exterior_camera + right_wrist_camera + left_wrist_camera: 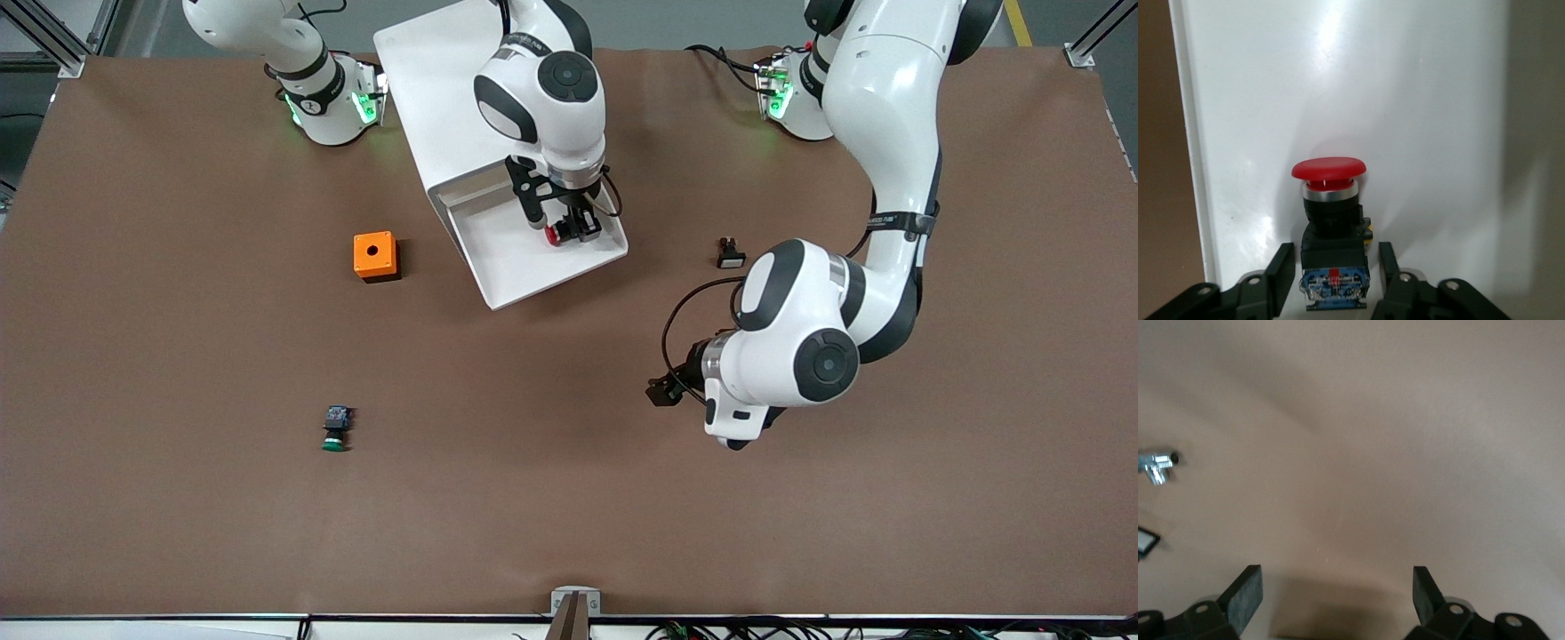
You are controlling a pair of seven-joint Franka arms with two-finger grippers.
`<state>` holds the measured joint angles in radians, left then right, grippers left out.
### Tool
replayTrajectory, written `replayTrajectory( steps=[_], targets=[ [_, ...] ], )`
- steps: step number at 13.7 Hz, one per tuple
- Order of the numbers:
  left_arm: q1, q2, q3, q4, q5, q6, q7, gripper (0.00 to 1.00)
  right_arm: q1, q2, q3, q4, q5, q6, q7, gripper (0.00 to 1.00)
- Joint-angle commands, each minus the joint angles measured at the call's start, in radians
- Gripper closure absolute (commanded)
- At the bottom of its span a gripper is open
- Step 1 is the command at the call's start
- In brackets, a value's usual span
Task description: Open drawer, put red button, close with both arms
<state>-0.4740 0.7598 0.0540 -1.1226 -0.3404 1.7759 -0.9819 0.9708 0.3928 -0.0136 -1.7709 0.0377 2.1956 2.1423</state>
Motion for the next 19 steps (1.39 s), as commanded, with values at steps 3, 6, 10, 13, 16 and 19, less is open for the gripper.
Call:
replayTrajectory(
  steps=[3, 6, 10, 13, 16, 19],
  targets=[
    [-0.06, -0.039, 0.009, -0.068, 0.148, 0.103, -0.07, 0.01, -0.052, -0.002, -0.016, 0.068, -0.004, -0.074, -0.245, 0.0],
    [-0.093, -0.037, 0.009, -0.077, 0.184, 0.105, -0.119, 0.01, -0.154, -0.006, -0.019, 0.175, -0.012, -0.245, -0.566, 0.0],
    [-0.149, -0.034, -0.005, -0.079, 0.218, 0.1, -0.112, 0.01, -0.328, -0.063, -0.02, 0.208, -0.012, -0.388, -0.992, 0.0],
    [-0.184, -0.031, -0.006, -0.101, 0.219, 0.097, -0.11, 0.01, -0.479, -0.121, -0.02, 0.208, -0.012, -0.465, -1.299, 0.0],
    [-0.228, -0.027, -0.008, -0.103, 0.218, 0.097, -0.11, 0.01, -0.633, -0.173, -0.02, 0.205, -0.012, -0.525, -1.583, 0.0],
    [-0.276, -0.019, -0.006, -0.103, 0.205, 0.097, -0.11, 0.01, -0.782, -0.209, -0.02, 0.205, -0.016, -0.579, -1.872, 0.0]
  ],
)
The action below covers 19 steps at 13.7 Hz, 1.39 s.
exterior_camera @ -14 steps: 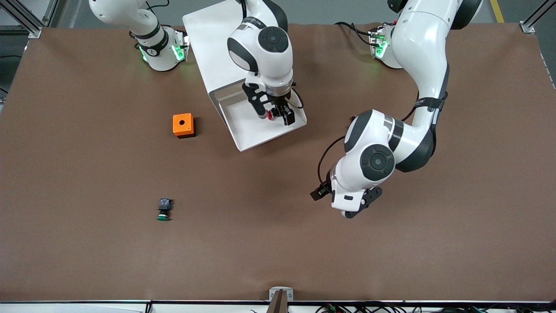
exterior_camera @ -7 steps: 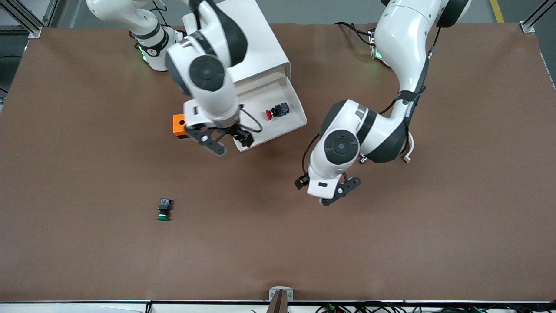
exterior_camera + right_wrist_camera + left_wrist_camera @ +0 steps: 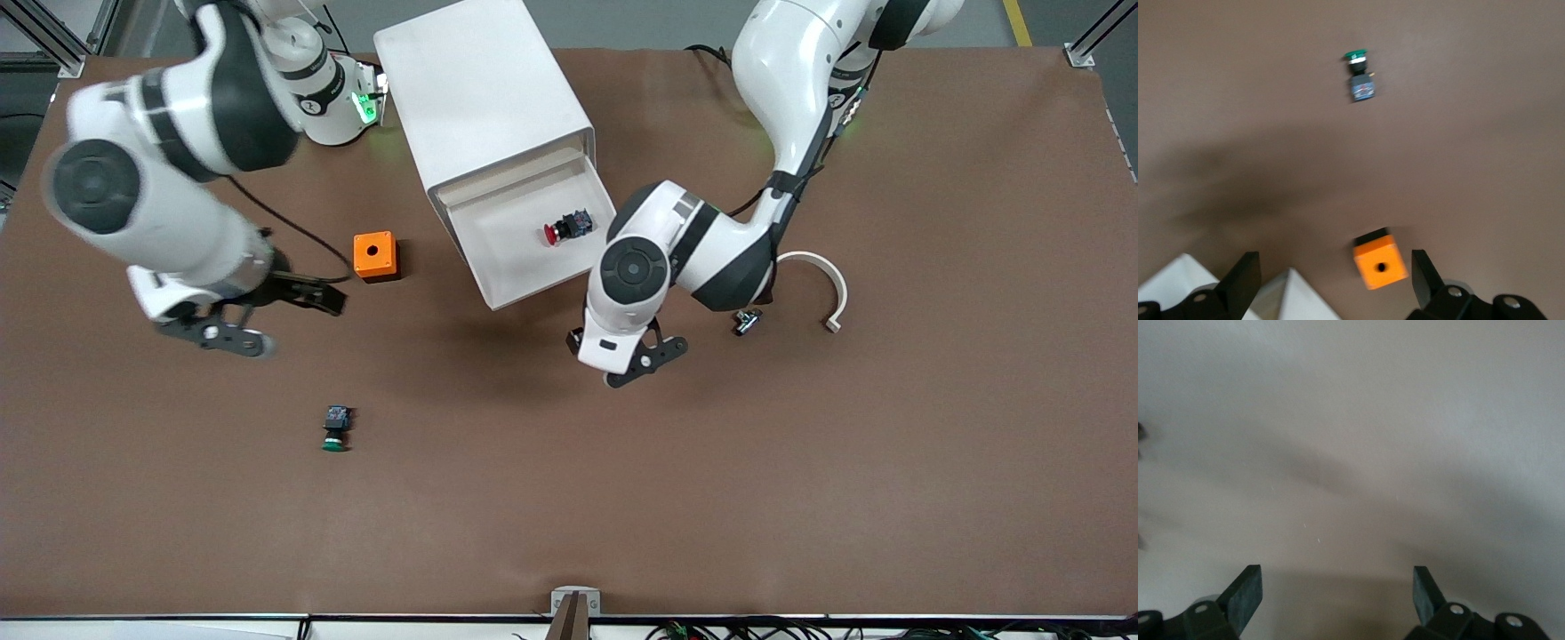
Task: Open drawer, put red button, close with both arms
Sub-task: 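Withdraw the right gripper while the left gripper moves to the drawer front, then push the drawer closed into the cabinet with the left gripper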
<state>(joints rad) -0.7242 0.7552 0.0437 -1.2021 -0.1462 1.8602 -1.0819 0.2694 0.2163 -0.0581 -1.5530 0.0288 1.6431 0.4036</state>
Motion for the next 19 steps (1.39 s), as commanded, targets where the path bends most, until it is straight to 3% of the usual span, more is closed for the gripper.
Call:
replayTrajectory(
  steps=[1, 3, 9, 19],
  targets=[
    [-0.034, -0.013, 0.002, -0.025, 0.011, 0.013, -0.009, 0.01, -0.113, -0.038, 0.024, -0.009, -0.024, -0.04, -0.211, 0.0],
    [-0.056, -0.013, 0.004, -0.033, 0.011, 0.013, -0.009, 0.01, -0.153, -0.052, 0.023, -0.004, -0.082, -0.074, -0.313, 0.0],
    [-0.092, -0.019, -0.005, -0.077, 0.01, 0.01, -0.007, 0.01, -0.286, -0.052, 0.024, 0.031, -0.09, -0.12, -0.483, 0.0],
    [-0.089, -0.02, -0.133, -0.102, 0.008, 0.008, -0.006, 0.01, -0.282, -0.048, 0.026, 0.071, -0.093, -0.123, -0.466, 0.0]
  ],
)
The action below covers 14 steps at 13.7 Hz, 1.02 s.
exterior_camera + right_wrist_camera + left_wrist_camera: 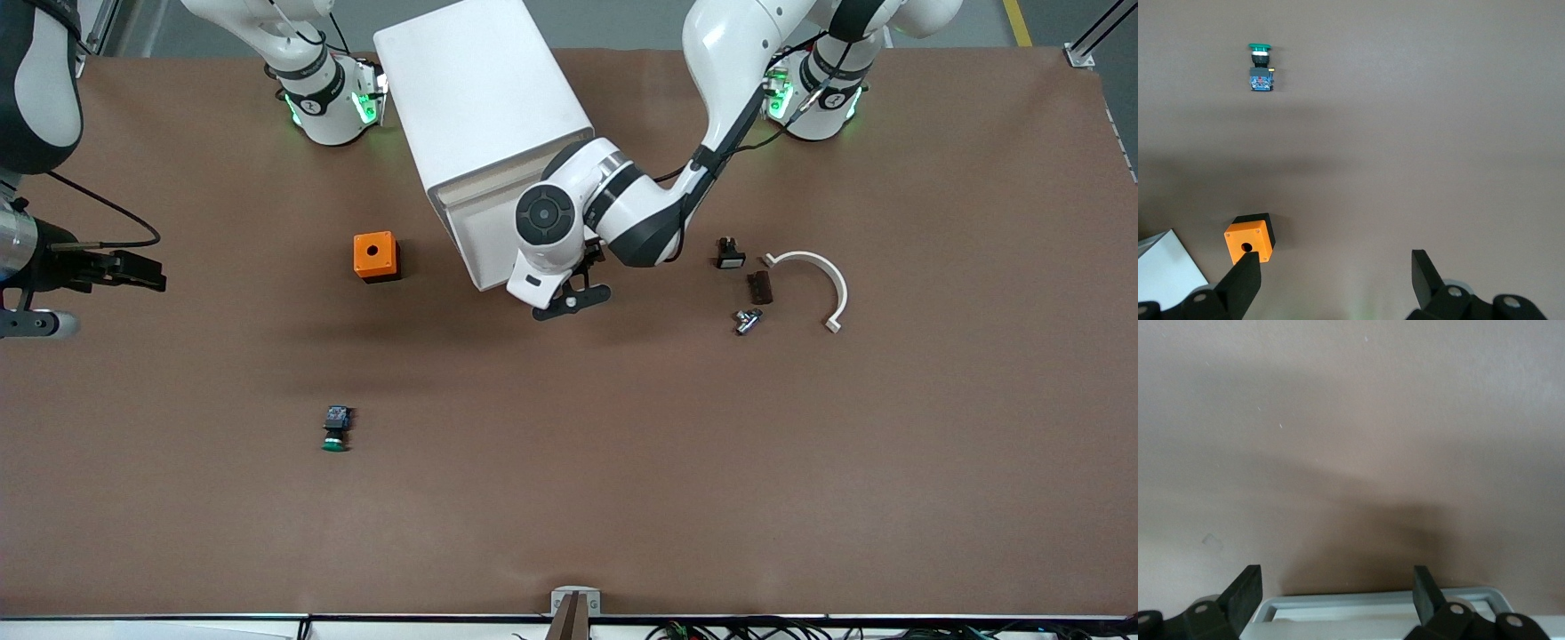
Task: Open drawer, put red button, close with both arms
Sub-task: 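Push the drawer closed into the cabinet with the left gripper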
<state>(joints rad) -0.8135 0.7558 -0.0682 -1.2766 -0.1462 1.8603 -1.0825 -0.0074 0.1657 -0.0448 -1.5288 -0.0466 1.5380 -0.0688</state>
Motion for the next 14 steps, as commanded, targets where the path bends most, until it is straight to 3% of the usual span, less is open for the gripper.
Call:
replayTrajectory(
  steps=[1, 14],
  targets=[
    [-0.001, -0.021, -0.028, -0.029, 0.007, 0.01, -0.005, 0.01, -0.009, 0.003, 0.014, 0.079, -0.015, -0.024, 0.007, 0.0],
    [-0.003, -0.015, -0.085, -0.064, -0.226, 0.01, -0.007, 0.01, -0.012, -0.008, 0.013, 0.082, 0.016, -0.096, 0.014, 0.0]
  ],
)
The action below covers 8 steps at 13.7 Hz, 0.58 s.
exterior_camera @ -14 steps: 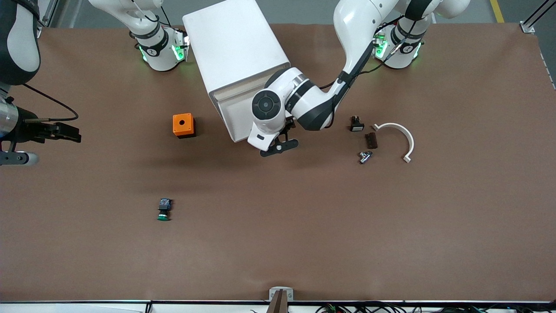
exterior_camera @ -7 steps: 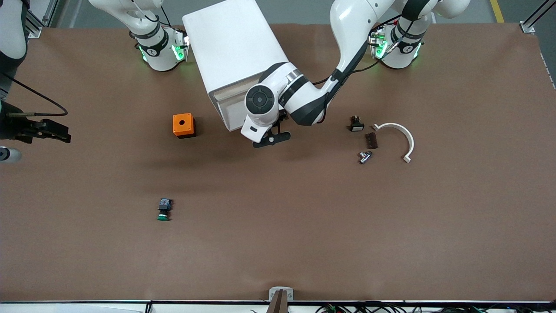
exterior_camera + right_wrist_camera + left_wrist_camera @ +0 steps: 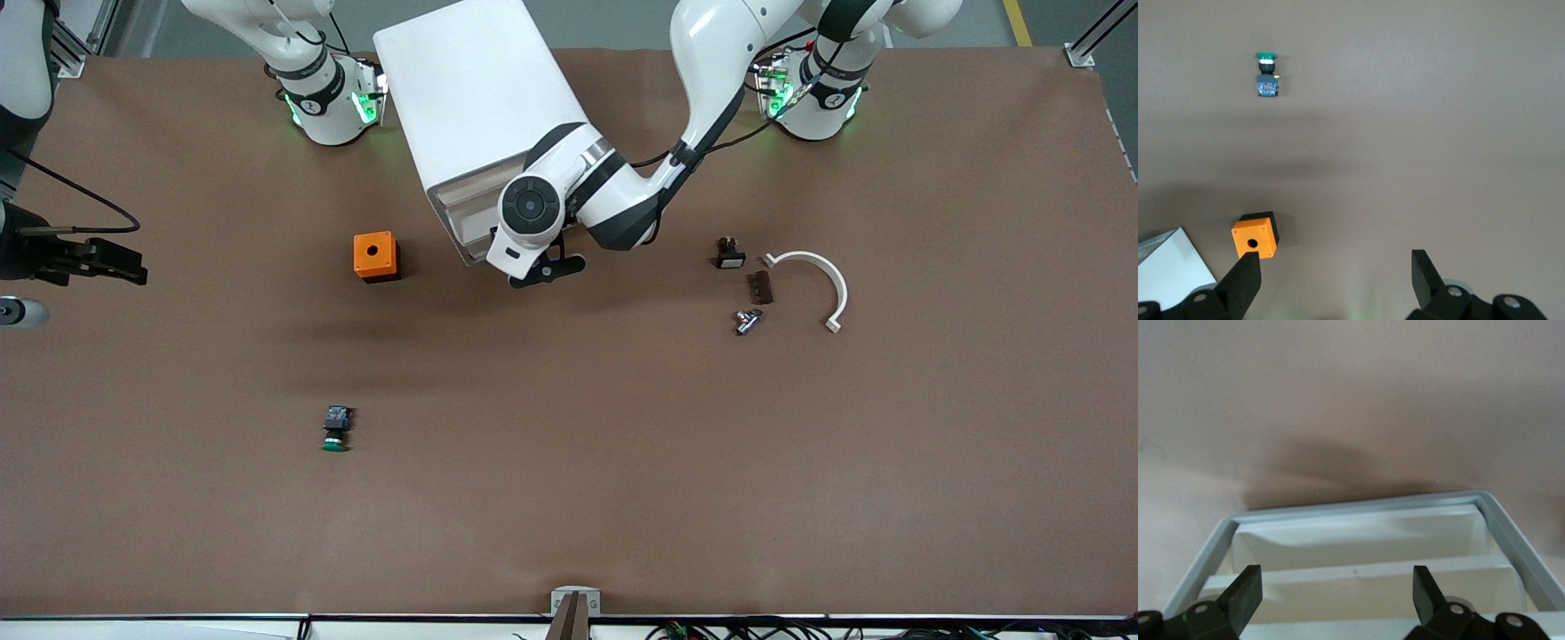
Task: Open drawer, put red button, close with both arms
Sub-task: 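Push the drawer closed into the cabinet with the left gripper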
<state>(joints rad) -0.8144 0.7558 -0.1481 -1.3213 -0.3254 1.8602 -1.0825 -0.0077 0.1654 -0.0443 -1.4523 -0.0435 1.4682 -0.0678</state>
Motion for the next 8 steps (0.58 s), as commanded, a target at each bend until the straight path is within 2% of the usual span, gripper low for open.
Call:
replayTrajectory(
  steps=[1, 4, 8],
  targets=[
    [-0.003, -0.015, -0.005, -0.027, -0.073, 0.01, -0.007, 0.01, -0.014, -0.01, 0.011, 0.006, 0.013, -0.025, 0.023, 0.0],
    [-0.006, -0.013, -0.005, -0.038, -0.136, 0.01, -0.008, 0.01, -0.009, -0.033, 0.012, 0.003, 0.014, -0.019, 0.094, 0.0],
    [-0.015, -0.013, -0.005, -0.058, -0.158, 0.01, -0.008, 0.01, -0.023, -0.066, 0.012, -0.016, 0.071, 0.0, 0.126, 0.0]
  ],
)
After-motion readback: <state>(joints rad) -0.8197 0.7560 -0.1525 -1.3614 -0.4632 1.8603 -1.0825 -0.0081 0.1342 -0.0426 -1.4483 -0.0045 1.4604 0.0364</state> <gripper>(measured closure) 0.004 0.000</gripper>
